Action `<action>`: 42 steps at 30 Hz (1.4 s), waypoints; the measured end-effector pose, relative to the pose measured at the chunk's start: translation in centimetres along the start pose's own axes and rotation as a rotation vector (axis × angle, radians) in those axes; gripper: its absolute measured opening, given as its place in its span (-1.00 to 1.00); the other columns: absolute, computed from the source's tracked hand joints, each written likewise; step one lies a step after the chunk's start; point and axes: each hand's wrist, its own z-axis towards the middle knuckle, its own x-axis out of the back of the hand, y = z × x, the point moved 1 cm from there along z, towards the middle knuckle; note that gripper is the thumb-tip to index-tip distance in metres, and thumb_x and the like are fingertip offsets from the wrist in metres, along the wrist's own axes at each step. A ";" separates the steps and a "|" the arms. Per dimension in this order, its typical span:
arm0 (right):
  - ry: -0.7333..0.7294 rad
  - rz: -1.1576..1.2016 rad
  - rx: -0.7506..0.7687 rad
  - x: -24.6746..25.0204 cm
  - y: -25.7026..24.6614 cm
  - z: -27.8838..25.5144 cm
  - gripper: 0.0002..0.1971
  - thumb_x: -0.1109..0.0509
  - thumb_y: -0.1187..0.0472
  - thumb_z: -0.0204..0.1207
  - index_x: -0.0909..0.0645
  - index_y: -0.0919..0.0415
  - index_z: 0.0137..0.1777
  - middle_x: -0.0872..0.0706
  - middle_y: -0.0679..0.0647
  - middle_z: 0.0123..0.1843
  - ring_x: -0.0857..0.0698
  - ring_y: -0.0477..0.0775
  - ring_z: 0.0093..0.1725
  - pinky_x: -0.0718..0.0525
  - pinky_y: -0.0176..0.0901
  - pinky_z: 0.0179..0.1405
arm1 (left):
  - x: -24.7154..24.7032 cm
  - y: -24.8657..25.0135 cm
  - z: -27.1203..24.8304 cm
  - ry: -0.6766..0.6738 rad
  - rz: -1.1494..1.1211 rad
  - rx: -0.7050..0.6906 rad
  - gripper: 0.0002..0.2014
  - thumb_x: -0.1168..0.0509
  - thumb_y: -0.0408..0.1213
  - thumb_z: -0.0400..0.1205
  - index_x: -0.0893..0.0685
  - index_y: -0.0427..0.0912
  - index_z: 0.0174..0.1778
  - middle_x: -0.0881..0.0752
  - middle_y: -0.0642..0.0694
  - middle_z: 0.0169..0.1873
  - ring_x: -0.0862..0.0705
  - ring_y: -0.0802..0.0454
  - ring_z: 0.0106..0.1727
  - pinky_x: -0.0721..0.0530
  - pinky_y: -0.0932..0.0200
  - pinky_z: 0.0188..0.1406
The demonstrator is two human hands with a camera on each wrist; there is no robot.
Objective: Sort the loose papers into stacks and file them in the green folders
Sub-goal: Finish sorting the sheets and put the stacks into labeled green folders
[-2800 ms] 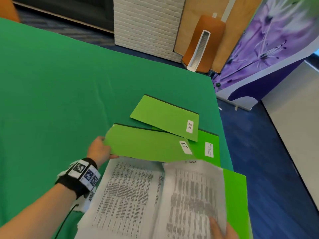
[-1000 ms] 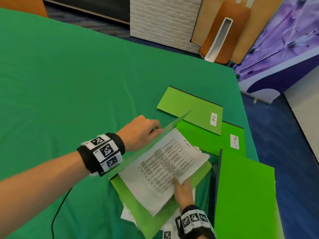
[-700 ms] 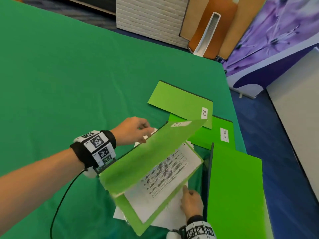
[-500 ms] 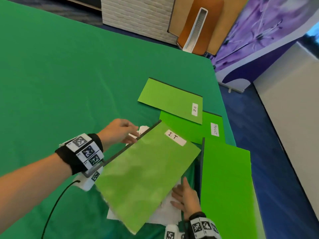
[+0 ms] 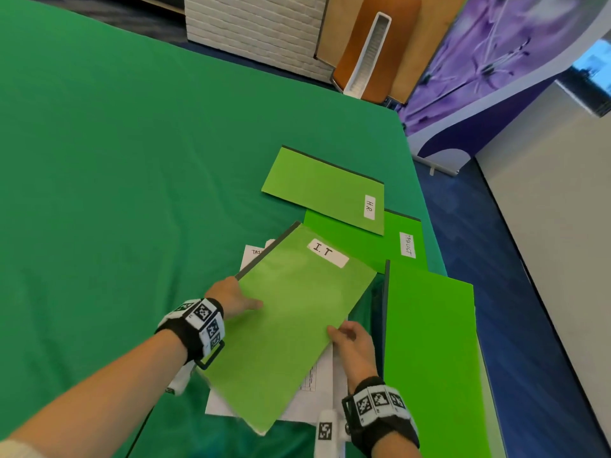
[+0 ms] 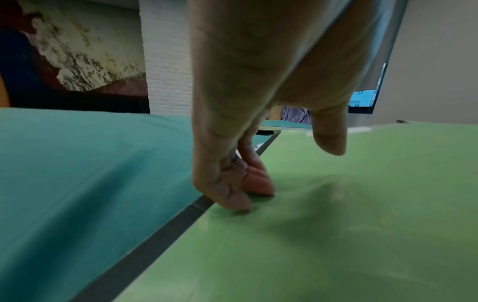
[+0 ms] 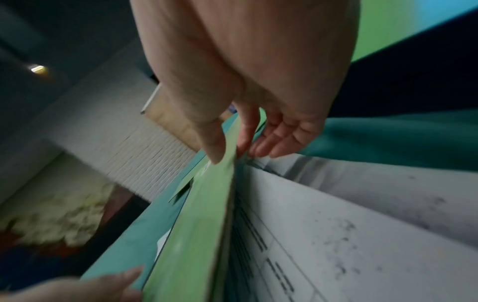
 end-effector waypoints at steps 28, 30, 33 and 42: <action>0.125 0.200 0.325 -0.5 -8.0 -4.0 -0.34 -0.18 0.54 0.61 -0.06 0.18 0.65 -0.37 0.02 0.58 -0.44 -0.01 0.50 -0.34 -0.07 0.55 | 3.5 2.8 -11.1 0.169 -0.927 -0.647 -0.68 -0.56 -0.40 0.33 -0.77 -0.15 0.00 -0.85 0.07 -0.08 -0.81 0.13 -0.02 -0.75 0.20 0.06; 0.128 0.137 0.321 -0.5 -7.2 -3.7 -0.39 -0.19 0.48 0.64 -0.14 0.08 0.61 -0.42 -0.03 0.54 -0.47 0.02 0.50 -0.35 0.05 0.58 | 3.1 2.7 -10.5 0.221 -0.933 -0.605 -0.65 -0.57 -0.34 0.35 -0.76 -0.16 0.06 -0.84 0.06 -0.04 -0.81 0.10 0.02 -0.75 0.08 0.13; 0.154 0.070 0.402 0.7 -7.7 -3.8 -0.58 -0.25 0.38 0.66 -0.37 0.03 0.46 -0.61 -0.08 0.37 -0.60 -0.09 0.36 -0.52 0.12 0.47 | 3.7 3.7 -10.3 0.358 -0.954 -0.606 -0.59 -0.59 -0.28 0.38 -0.72 -0.16 0.14 -0.83 0.04 -0.01 -0.80 0.11 0.03 -0.75 0.12 0.07; 0.267 0.083 0.428 7.9 -8.0 -4.7 -0.42 -0.33 0.17 0.66 -0.24 0.16 0.64 -0.33 0.06 0.63 -0.30 0.01 0.60 -0.27 -0.25 0.44 | 1.9 8.9 -8.3 0.324 -0.904 -0.539 -0.76 -0.44 -0.23 0.60 -0.64 -0.24 0.11 -0.76 -0.17 -0.03 -0.71 -0.08 -0.02 -0.70 -0.12 0.13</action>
